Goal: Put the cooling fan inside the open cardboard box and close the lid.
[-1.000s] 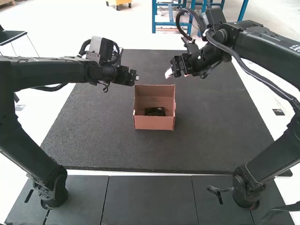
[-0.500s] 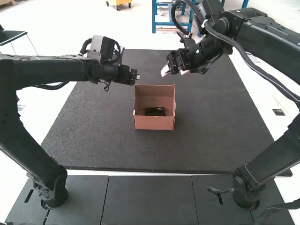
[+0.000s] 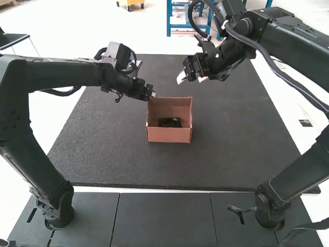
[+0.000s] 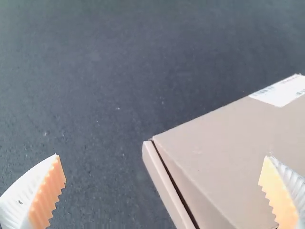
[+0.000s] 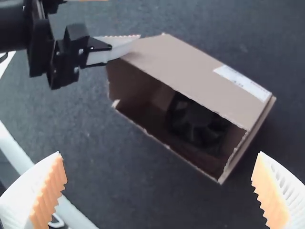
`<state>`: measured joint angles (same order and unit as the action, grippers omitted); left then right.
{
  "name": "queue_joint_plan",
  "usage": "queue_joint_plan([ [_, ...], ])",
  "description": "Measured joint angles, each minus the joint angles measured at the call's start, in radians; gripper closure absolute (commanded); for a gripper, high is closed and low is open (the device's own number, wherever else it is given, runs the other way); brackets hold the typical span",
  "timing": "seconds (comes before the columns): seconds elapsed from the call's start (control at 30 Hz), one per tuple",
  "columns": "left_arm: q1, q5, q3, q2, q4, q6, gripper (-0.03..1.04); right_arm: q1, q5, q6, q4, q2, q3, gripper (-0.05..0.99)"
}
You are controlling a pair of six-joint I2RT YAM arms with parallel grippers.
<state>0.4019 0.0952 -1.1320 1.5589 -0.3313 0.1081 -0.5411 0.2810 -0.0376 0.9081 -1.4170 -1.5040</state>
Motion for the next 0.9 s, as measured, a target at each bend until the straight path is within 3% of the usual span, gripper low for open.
queue_joint_plan([
  [0.47, 0.008, 0.024, 0.001, 0.024, -0.038, -0.033, 0.05, 0.0, 0.0, 0.0, -0.005, 0.0, 0.012, 0.05],
  [0.9, 0.031, 0.031, 0.097, 0.036, 0.019, -0.034, 0.05, 0.0, 0.0, 0.0, -0.023, 0.0, 0.041, 0.05],
])
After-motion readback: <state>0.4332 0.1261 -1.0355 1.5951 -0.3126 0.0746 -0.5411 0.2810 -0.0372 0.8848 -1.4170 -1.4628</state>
